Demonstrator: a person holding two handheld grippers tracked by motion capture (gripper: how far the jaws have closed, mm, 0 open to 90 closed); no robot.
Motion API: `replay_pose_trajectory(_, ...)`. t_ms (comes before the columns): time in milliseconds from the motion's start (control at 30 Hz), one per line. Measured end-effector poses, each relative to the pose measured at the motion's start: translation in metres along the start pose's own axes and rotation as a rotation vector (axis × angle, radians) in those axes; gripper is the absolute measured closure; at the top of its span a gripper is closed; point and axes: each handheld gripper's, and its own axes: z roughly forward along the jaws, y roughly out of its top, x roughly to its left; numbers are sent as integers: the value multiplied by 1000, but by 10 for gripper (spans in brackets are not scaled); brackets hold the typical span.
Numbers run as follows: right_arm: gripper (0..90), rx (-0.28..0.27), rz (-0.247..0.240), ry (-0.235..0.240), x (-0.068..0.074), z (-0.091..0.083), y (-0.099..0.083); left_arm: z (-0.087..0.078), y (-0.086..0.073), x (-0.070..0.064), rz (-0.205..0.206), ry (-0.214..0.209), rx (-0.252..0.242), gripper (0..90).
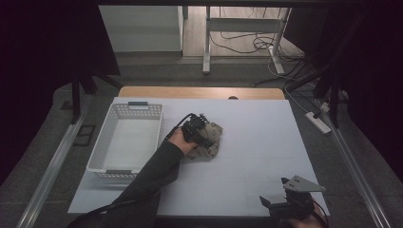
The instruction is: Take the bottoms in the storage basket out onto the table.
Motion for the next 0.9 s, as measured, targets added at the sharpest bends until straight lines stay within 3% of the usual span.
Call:
replay_pose_trajectory(233, 4, 2, -3, 1, 0, 0, 0, -6, 1, 0, 1, -24, -26, 17)
replay_pose_trajectory(600, 4, 5, -6, 1, 1, 1, 0, -18, 5, -5, 19, -69, -54, 0)
replay_pose_trajectory(900, 5, 7, -7, 2, 1, 1, 0, -28, 6, -9, 40, -57, -77, 0)
